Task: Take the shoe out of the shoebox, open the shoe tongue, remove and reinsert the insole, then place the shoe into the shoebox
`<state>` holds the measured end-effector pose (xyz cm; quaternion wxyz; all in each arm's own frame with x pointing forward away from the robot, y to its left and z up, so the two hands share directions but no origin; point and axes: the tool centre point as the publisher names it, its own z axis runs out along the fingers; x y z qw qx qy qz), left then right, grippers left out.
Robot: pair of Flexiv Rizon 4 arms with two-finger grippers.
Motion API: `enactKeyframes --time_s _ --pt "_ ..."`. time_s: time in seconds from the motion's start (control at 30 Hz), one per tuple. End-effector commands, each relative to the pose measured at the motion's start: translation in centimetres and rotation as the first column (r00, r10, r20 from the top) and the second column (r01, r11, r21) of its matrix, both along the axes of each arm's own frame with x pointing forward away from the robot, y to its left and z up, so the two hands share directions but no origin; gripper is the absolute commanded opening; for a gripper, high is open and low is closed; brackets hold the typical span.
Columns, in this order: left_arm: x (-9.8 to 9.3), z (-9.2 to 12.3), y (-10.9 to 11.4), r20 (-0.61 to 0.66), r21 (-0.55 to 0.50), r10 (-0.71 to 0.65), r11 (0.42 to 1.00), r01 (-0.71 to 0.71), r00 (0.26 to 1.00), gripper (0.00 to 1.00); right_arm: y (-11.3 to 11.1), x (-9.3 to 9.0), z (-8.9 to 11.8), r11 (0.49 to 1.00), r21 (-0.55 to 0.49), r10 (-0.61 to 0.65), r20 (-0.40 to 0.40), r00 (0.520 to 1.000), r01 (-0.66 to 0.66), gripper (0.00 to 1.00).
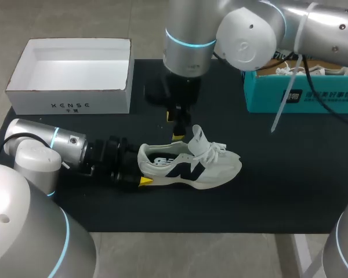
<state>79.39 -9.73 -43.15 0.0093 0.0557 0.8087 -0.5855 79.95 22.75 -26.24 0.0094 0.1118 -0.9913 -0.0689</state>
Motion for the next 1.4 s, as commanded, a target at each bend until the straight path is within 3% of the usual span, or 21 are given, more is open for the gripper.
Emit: enactKeyframes --time_s 0.03,0.23,0.5,0.7,1.4 --pt "-0.1 -0.1 0.0 0.001 0.001 0.001 1.0 -0.001 1.0 0.0 0.9 0.4 -0.7 0.999 -0.025 0.032 -0.041 0.999 -0.033 0.0" --pt "-0.1 -0.1 0.0 0.001 0.001 0.001 1.0 -0.001 1.0 0.0 1.4 -0.1 -0.8 0.991 -0.089 -0.111 -0.092 0.99 0.103 0.0" --pt "-0.1 -0.1 0.0 0.001 0.001 0.001 1.0 -0.001 1.0 0.0 1.5 -1.9 -1.8 0.956 -0.161 -0.259 -0.067 0.964 0.245 0.0" --pt "-0.1 -0.1 0.0 0.001 0.001 0.001 1.0 -0.001 1.0 0.0 0.5 -2.8 -3.6 0.954 -0.128 -0.28 -0.061 0.958 0.271 0.0" --pt "-0.1 -0.1 0.0 0.001 0.001 0.001 1.0 -0.001 1.0 0.0 -1.2 -2.0 -6.0 0.935 -0.157 -0.333 -0.072 0.94 0.319 0.0"
